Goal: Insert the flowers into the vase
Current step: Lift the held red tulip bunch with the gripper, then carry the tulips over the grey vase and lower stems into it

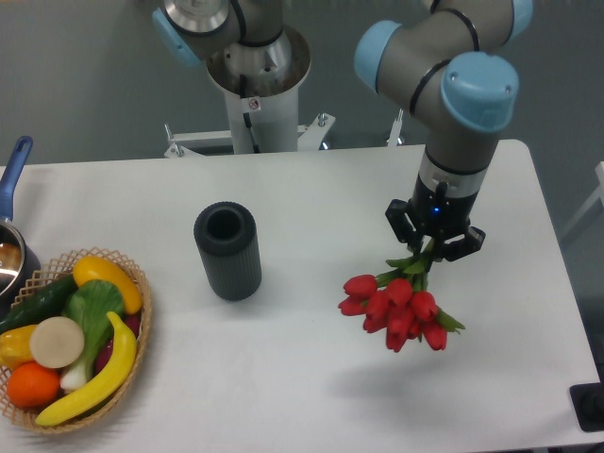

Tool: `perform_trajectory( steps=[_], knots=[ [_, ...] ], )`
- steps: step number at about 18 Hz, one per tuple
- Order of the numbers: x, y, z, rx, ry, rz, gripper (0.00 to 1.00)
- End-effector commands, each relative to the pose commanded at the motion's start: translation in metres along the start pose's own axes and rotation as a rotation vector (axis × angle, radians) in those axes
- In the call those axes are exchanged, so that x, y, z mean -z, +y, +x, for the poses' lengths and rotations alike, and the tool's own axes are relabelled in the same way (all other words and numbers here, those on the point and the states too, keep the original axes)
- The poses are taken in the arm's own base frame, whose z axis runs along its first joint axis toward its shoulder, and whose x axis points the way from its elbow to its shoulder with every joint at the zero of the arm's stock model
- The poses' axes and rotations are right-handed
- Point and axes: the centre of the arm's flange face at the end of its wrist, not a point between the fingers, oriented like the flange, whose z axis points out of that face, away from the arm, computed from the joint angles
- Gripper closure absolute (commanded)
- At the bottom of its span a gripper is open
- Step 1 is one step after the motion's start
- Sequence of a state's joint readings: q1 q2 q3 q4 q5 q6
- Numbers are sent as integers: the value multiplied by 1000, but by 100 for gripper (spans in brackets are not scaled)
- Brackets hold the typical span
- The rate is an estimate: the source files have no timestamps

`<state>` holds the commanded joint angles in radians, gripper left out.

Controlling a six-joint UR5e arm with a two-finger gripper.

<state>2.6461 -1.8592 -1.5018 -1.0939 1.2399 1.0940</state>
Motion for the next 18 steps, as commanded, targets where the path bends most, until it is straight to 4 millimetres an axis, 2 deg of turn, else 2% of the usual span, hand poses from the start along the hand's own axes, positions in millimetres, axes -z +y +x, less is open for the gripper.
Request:
perform_trajectory(
  steps=[7,9,12,16,18],
  knots=[
    [9,-36,20,125,161,317,100],
    [20,-48,28,155,235,432,100],
    [54,-63,46,182,325,586,100],
    [75,-63,78,148,393,724,100],
    [72,-50,104,105,404,804,100]
  ],
)
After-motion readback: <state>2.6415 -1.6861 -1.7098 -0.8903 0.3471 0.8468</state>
